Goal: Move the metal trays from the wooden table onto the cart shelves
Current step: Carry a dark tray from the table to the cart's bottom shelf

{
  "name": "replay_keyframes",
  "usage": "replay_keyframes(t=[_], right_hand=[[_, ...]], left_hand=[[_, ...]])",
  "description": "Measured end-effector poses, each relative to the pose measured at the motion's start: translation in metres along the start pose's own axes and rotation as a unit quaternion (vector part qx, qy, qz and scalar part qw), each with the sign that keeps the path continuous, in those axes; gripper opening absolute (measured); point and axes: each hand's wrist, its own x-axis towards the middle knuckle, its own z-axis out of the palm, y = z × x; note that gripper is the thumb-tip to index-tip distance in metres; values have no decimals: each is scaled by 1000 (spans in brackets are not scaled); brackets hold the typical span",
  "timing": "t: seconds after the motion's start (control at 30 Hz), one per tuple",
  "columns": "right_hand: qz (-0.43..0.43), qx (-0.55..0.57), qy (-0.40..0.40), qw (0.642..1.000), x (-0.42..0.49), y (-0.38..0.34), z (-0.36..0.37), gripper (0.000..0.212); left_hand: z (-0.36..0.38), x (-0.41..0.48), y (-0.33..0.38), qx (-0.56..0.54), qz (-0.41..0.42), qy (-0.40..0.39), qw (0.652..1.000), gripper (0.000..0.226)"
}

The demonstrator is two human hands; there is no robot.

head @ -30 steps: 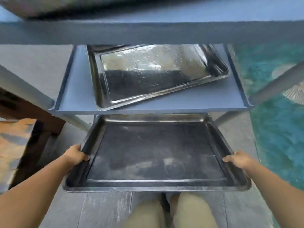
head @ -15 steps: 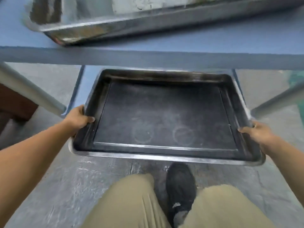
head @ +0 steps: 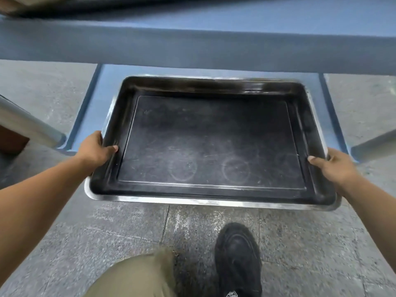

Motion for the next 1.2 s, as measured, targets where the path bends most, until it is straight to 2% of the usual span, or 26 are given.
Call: replay_keyframes(t=[0.23,0.33,0.43,0.5,0.57,0.63,0.7,0.83,0.93,1.2], right_hand=[[4,-173,-7,985,11,1,1,33],[-11,-207,20,978,5,0,2,39],[-7,-175,45,984,-14,-1,1,54],[-32,-173,69,982,-36,0,1,61],[-108,-186,88,973,-64,-3,5,60],[-171,-170,51,969,-93,-13,13,62],[-212,-181,-24,960,-118,-24,26,70],[-288,-318,-128,894,-140,-36,50,100],[-281,-386,-193,857,-141,-32,63,102],[-267,-428,-163,848,-122,-33,78,93]], left_hand=[[4,5,-2,17,9,5,1000,37],[3,-3,3,13,25,14,1000,39],[0,-27,10,-72,-14,47,996,67],[-1,-52,14,-94,26,66,993,68],[0,-80,17,-91,95,65,989,63],[0,-105,23,-85,160,40,983,62],[4,-122,27,-36,226,-9,973,69],[21,-136,22,200,314,-80,925,100],[30,-134,12,263,322,-100,904,111],[38,-112,19,263,323,-93,904,110]])
